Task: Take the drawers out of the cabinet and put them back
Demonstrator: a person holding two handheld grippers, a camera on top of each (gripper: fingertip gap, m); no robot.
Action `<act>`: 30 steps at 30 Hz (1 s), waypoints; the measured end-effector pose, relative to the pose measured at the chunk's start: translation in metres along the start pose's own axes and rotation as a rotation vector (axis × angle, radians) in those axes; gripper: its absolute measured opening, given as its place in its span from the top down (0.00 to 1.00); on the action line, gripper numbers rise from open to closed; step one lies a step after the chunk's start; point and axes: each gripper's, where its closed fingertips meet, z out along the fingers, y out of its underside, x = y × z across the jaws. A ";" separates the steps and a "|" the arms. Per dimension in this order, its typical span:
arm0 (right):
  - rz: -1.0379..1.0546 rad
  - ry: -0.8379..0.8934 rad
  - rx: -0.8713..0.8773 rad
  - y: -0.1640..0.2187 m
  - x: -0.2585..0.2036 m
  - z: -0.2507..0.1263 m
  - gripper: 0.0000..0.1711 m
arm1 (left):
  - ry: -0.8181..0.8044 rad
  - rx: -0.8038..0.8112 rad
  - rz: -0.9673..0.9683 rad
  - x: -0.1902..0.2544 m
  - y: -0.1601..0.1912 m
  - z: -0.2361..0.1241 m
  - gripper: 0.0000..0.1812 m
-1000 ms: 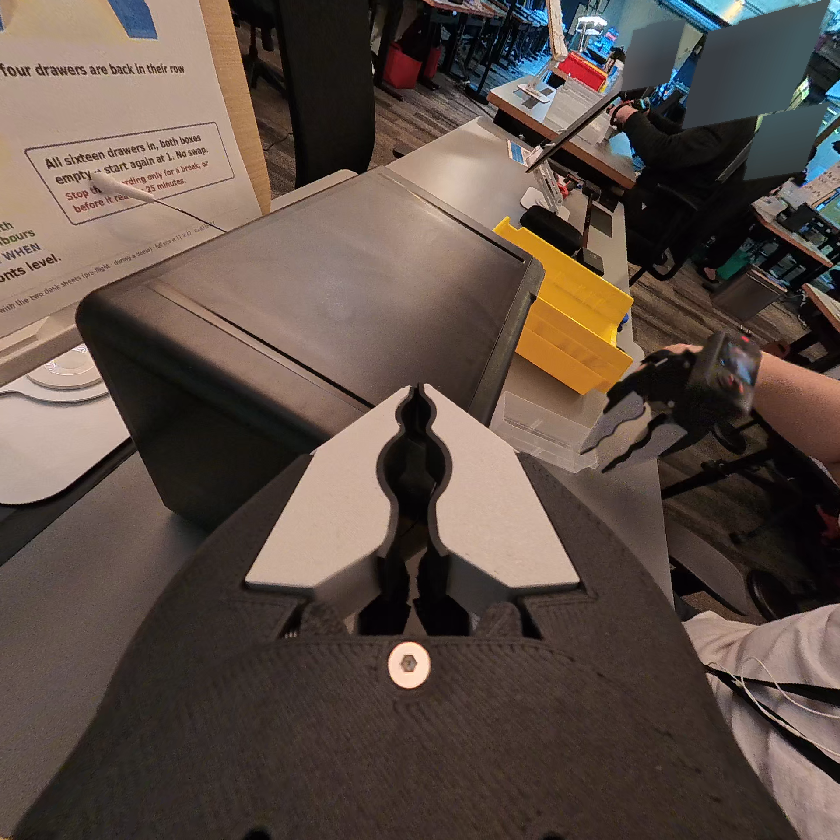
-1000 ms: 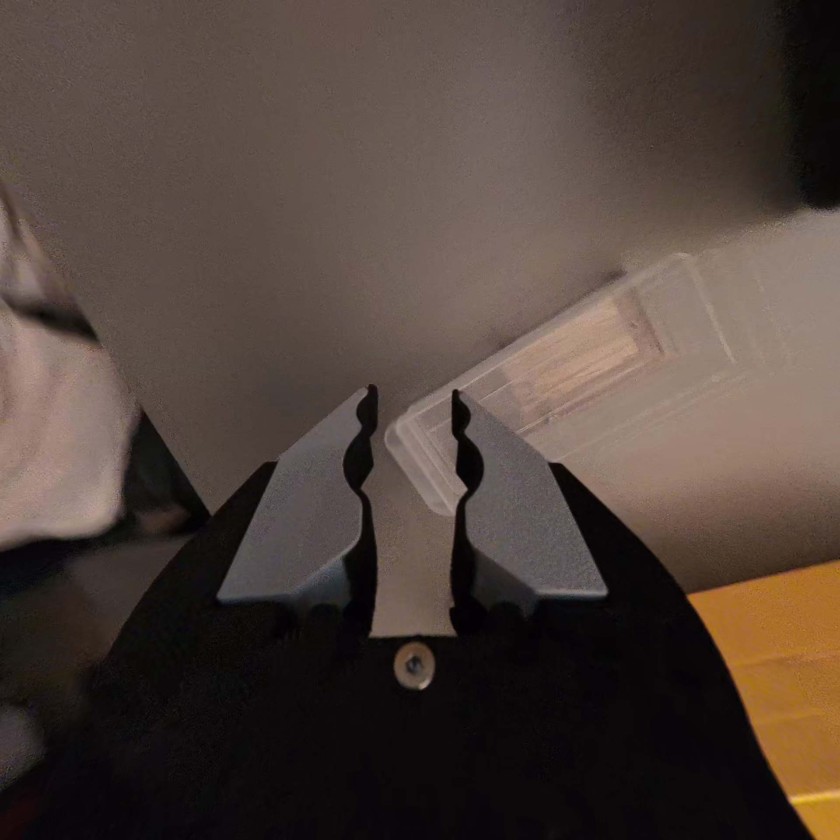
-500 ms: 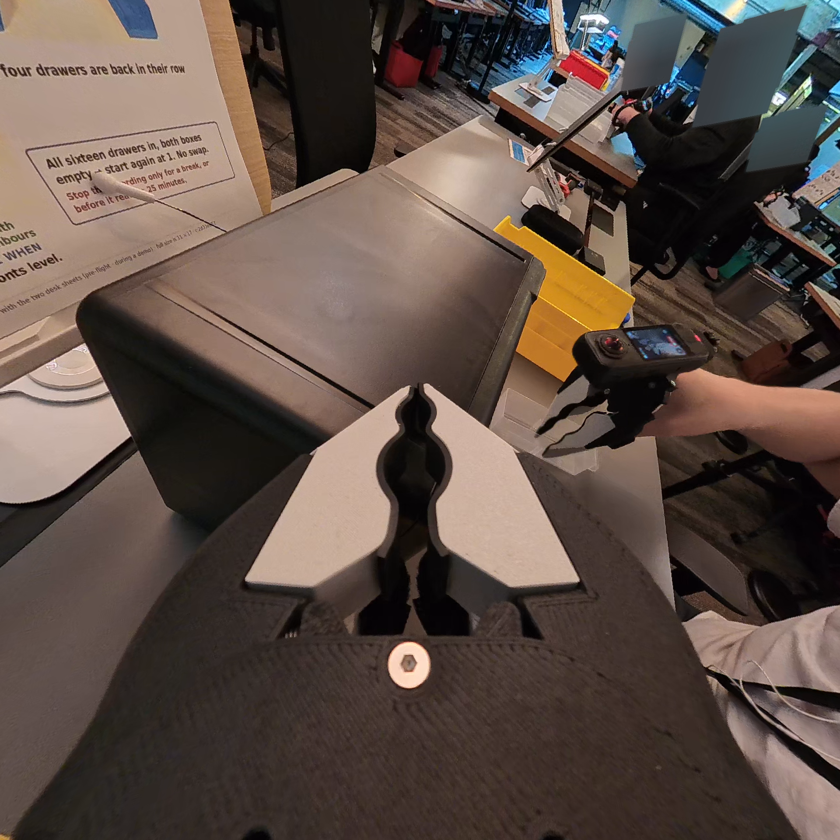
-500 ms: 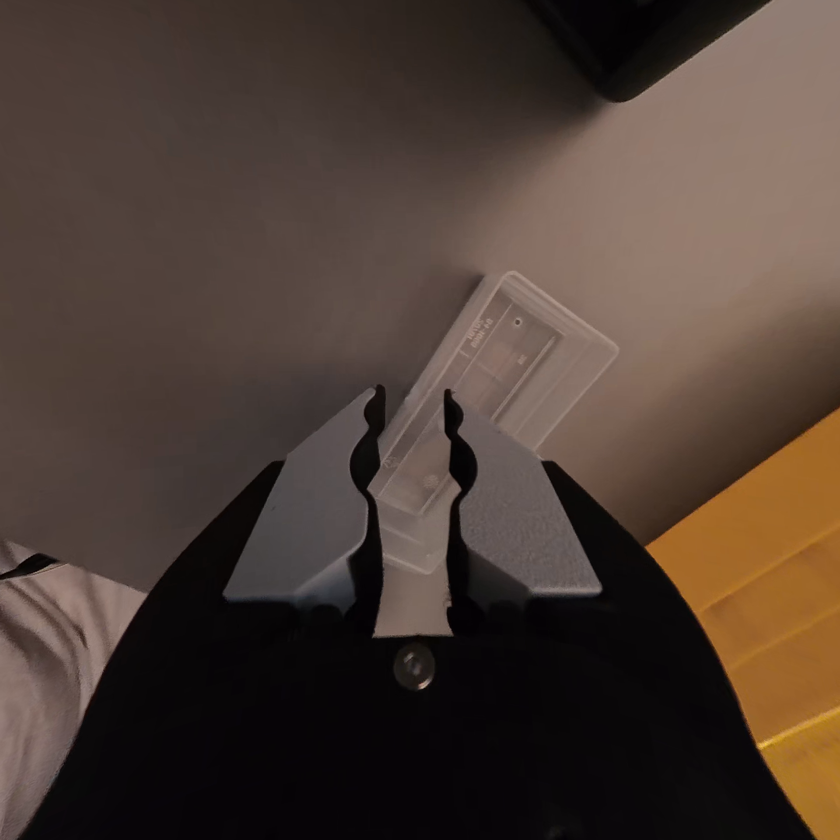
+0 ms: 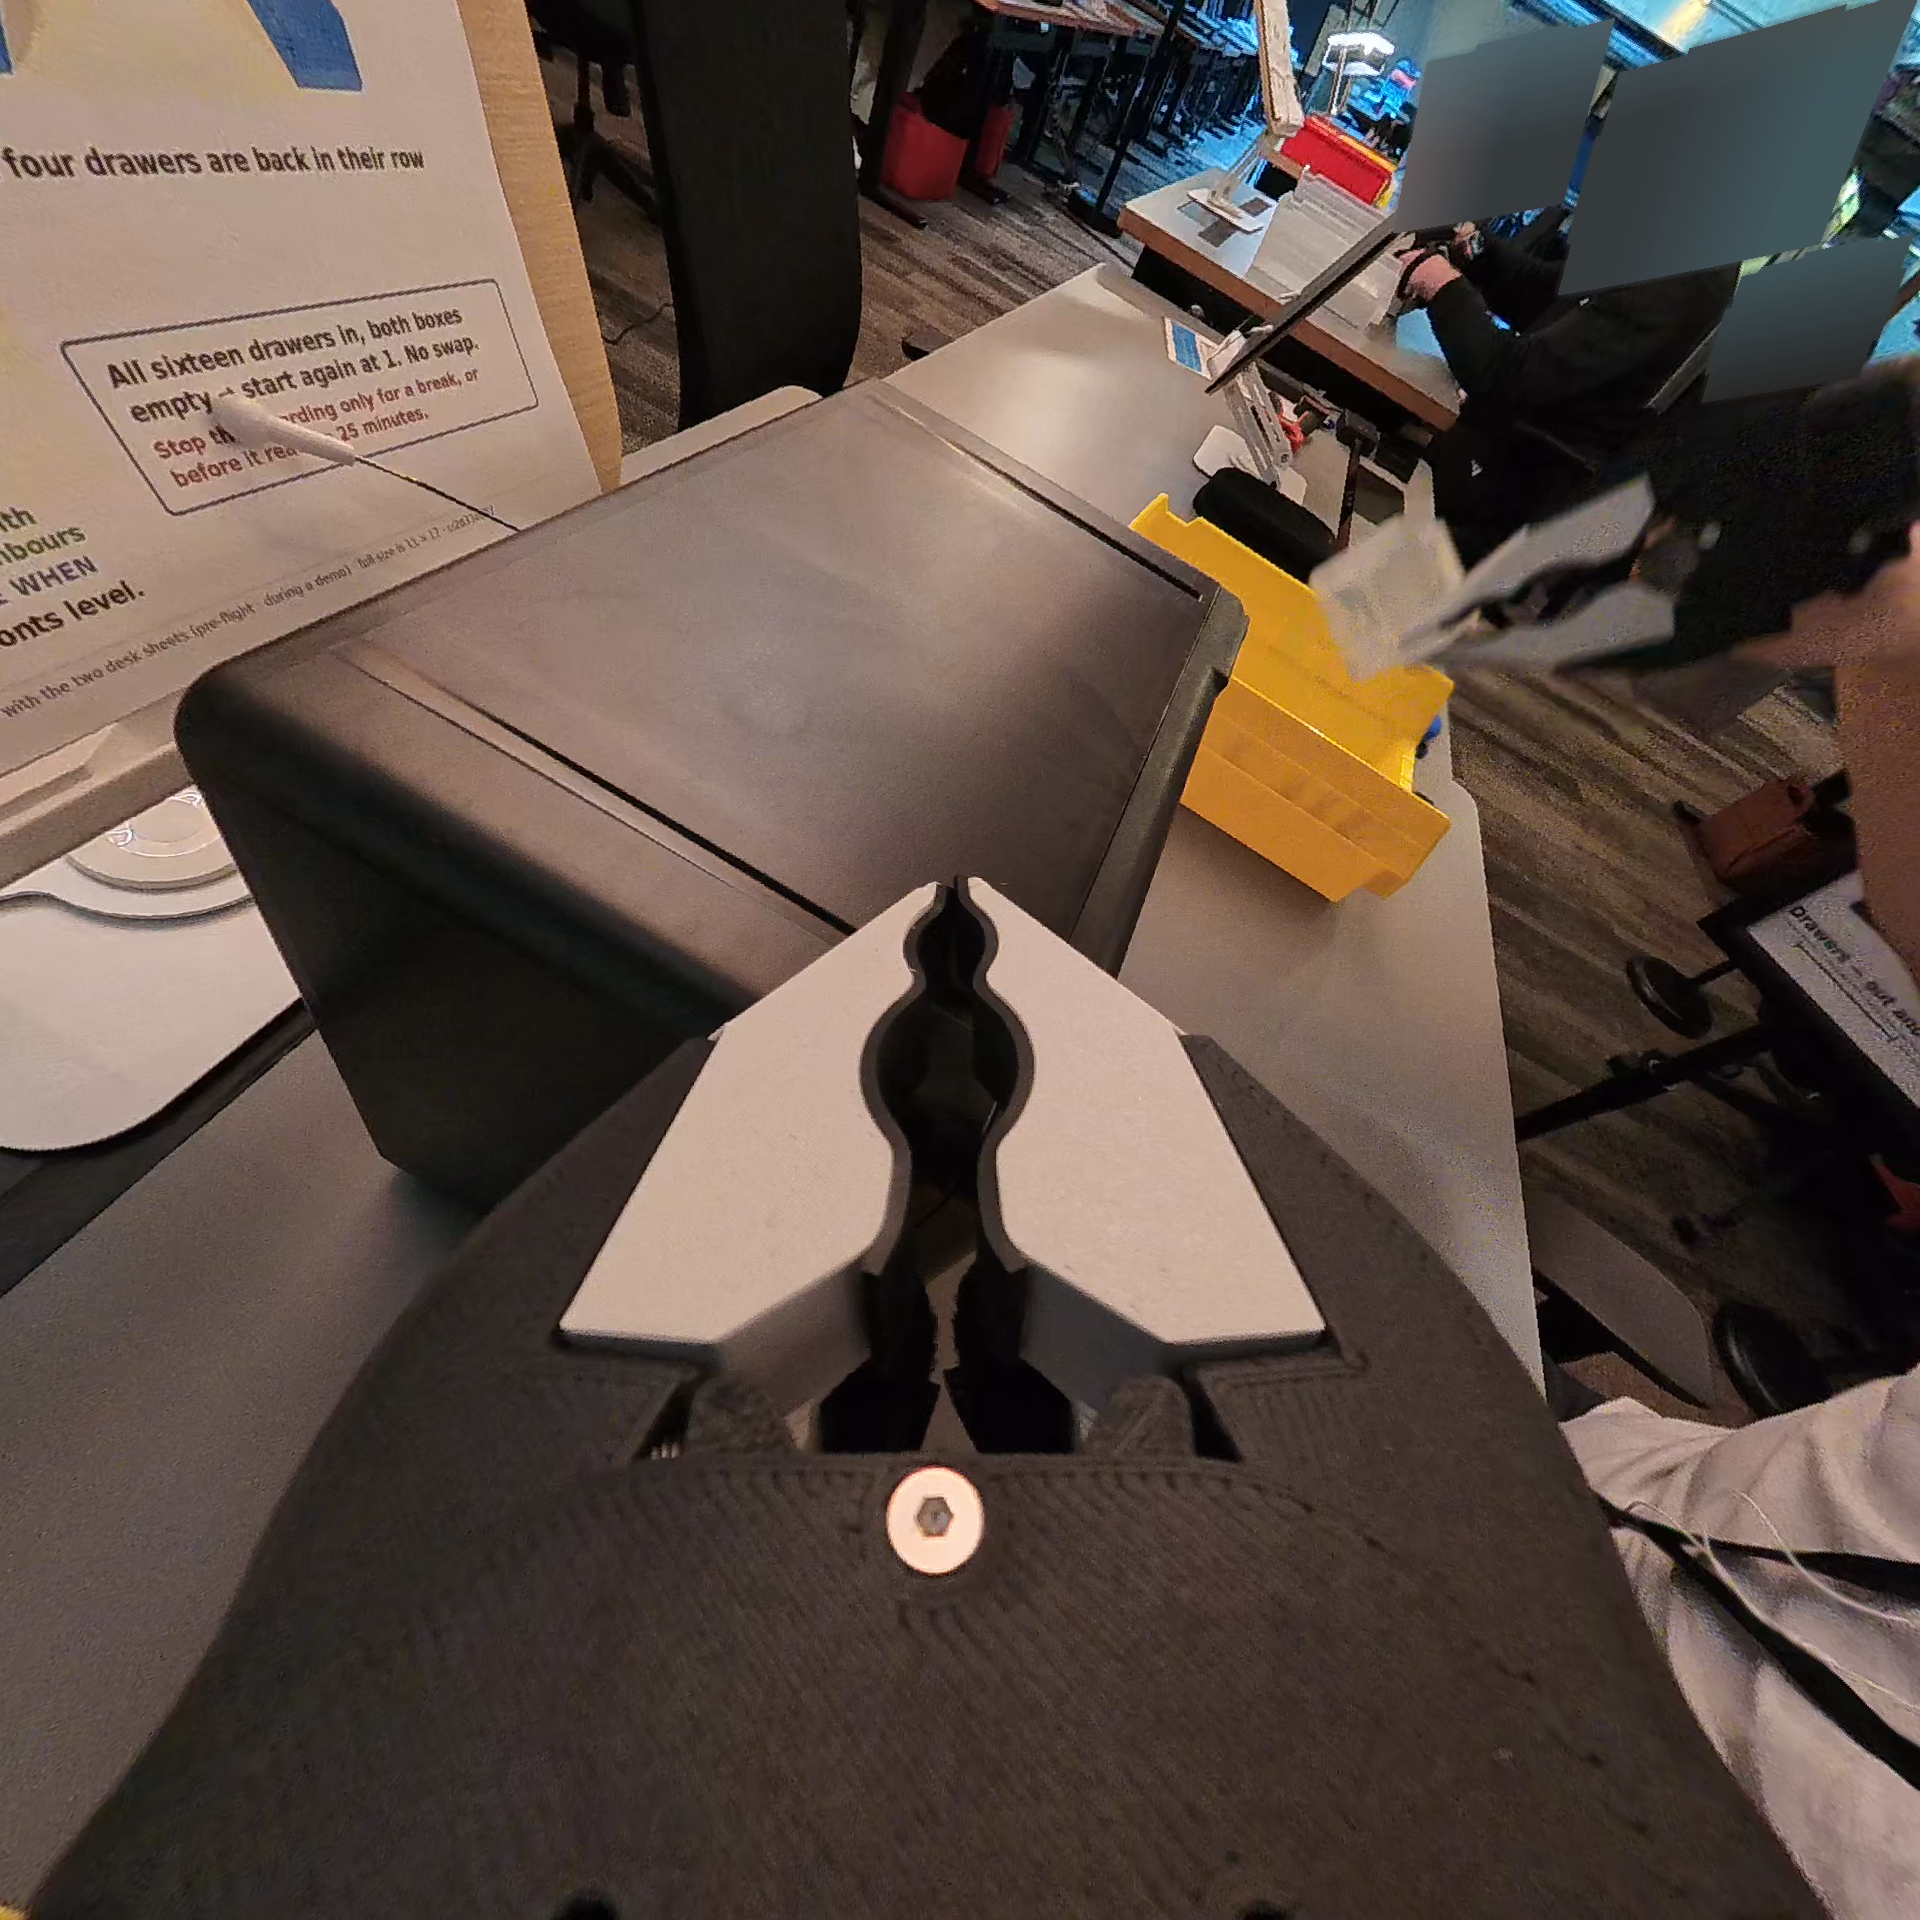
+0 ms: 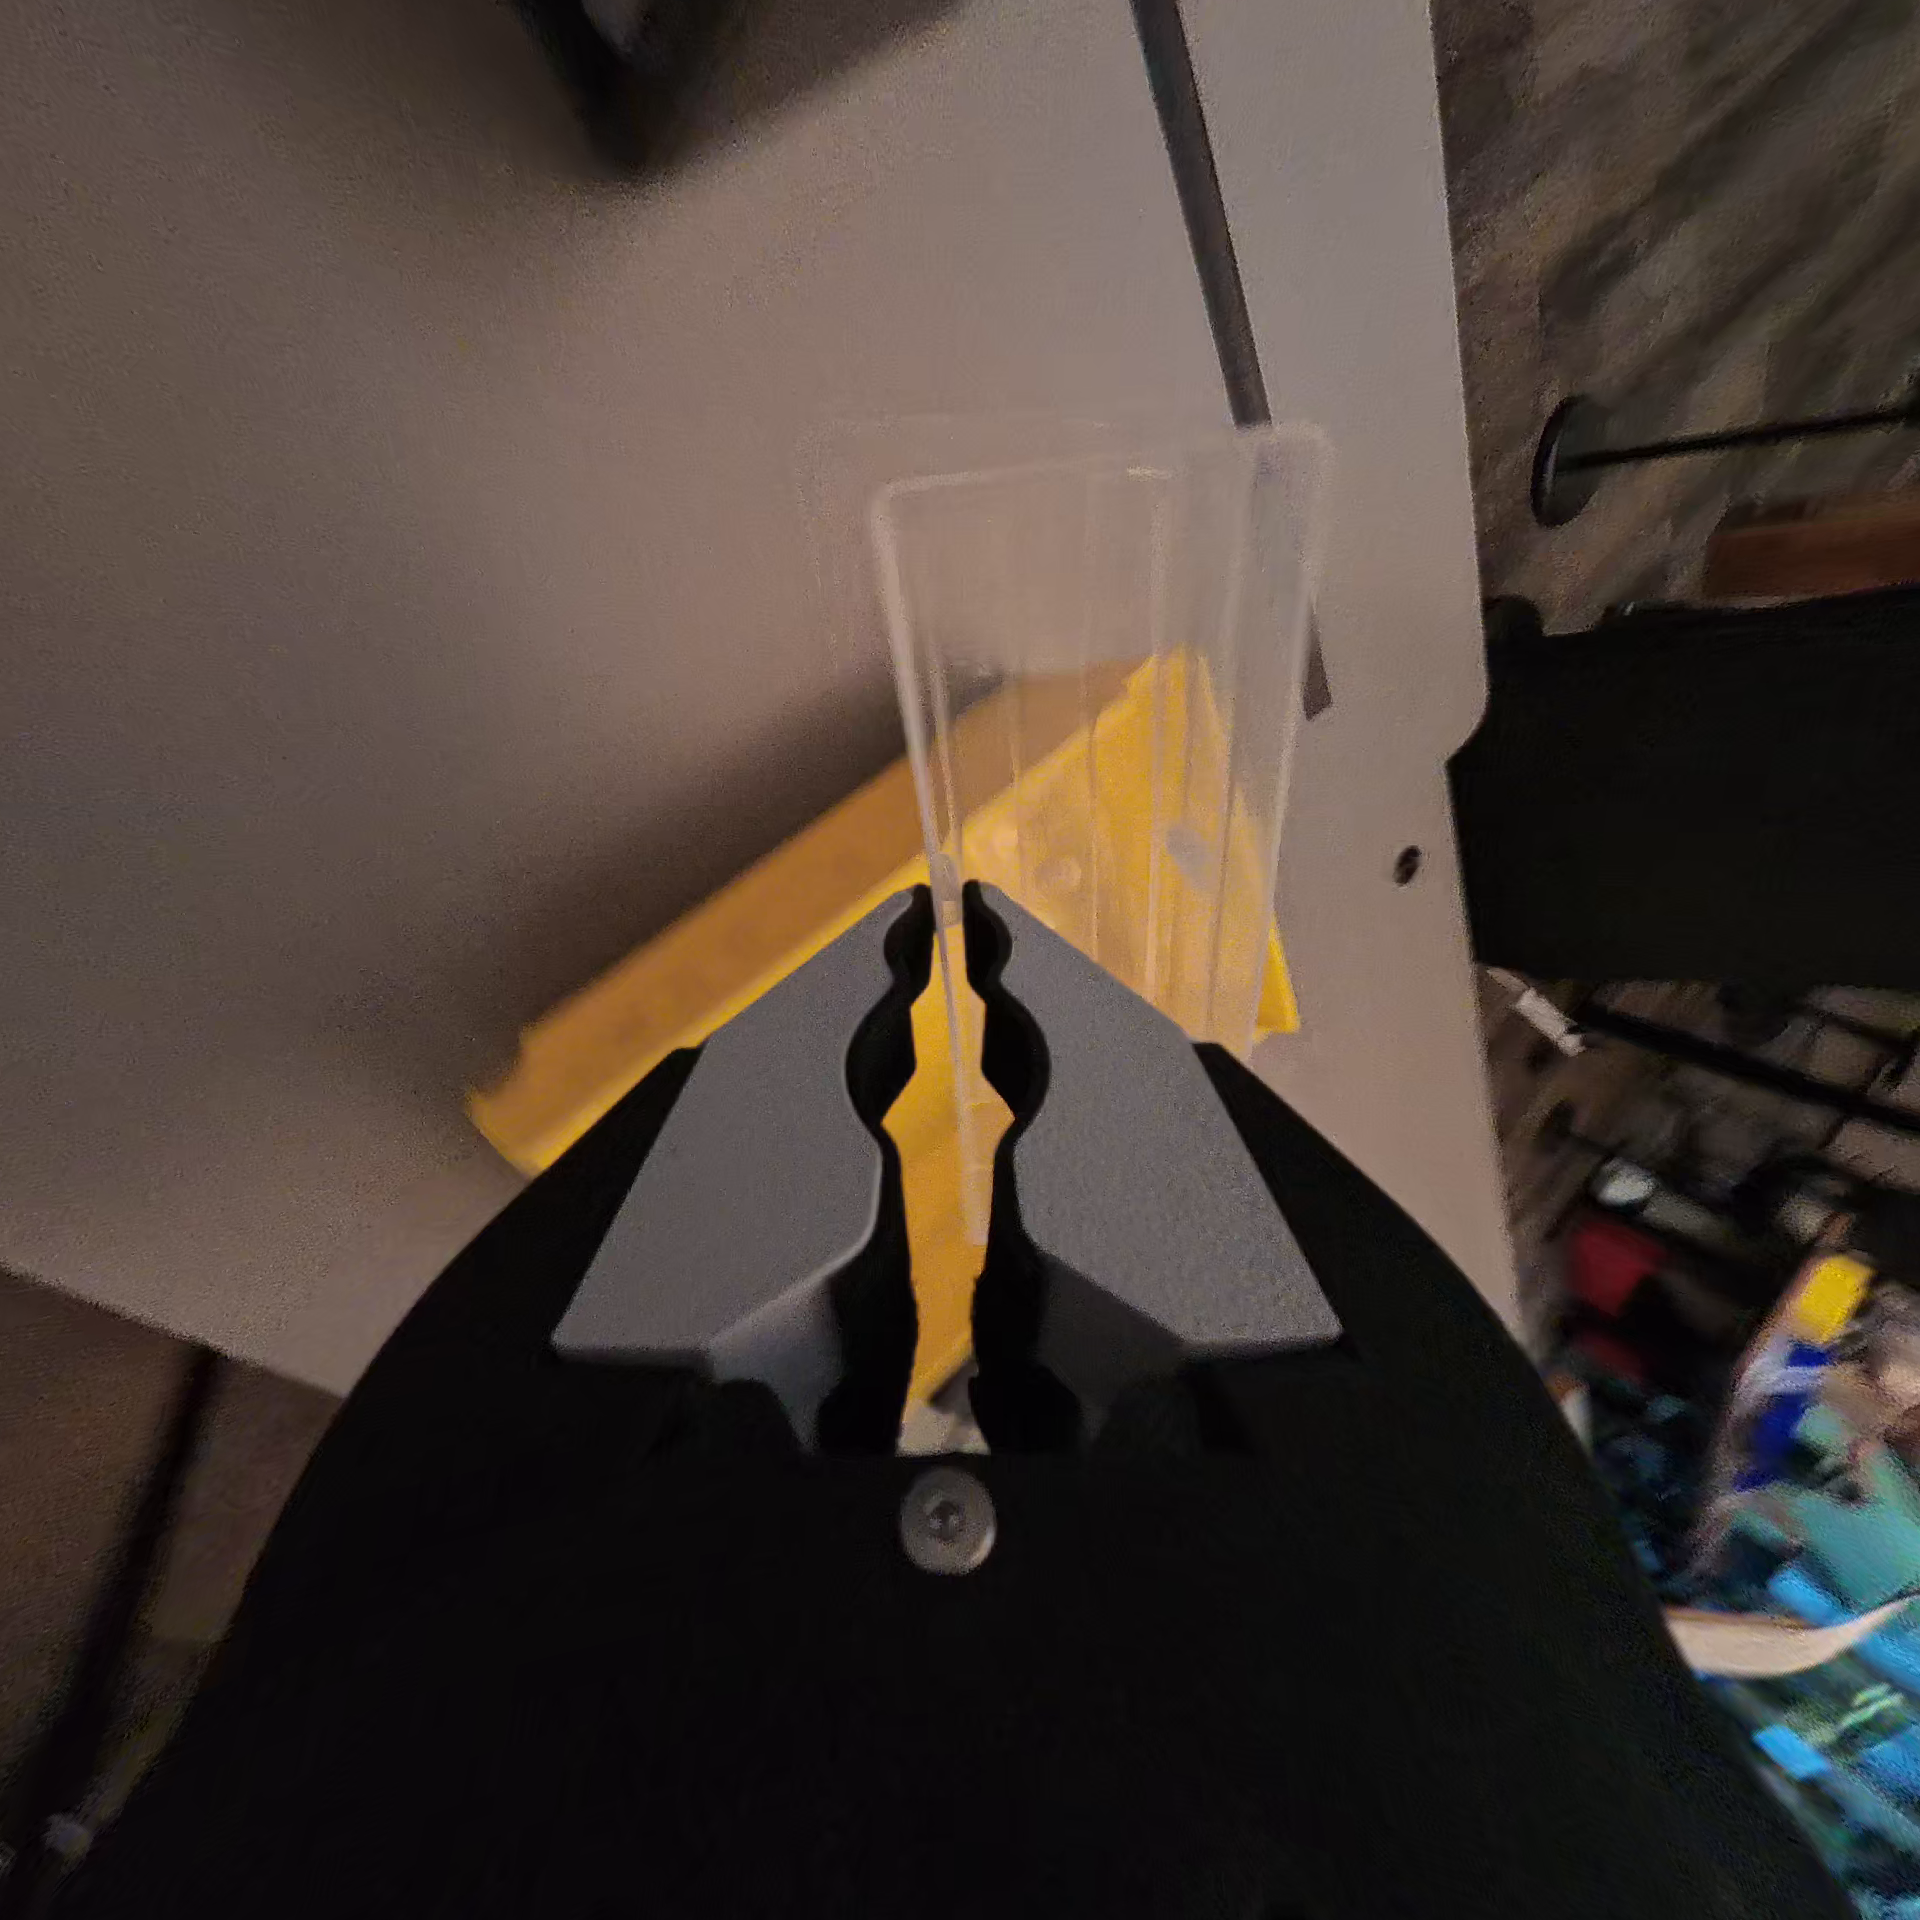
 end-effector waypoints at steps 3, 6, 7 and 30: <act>-0.151 -0.063 0.043 0.056 0.011 0.011 0.98 | 0.008 0.004 -0.006 0.000 0.000 0.000 1.00; -0.145 -0.117 -0.069 0.117 0.005 0.047 0.98 | 0.015 0.005 -0.010 0.000 0.000 0.000 1.00; -0.145 -0.154 -0.078 0.128 -0.004 0.060 0.98 | 0.015 0.005 -0.010 0.000 0.000 0.000 1.00; -0.170 0.085 -0.153 0.128 0.046 0.096 0.88 | 0.011 0.005 -0.011 0.000 0.000 0.000 1.00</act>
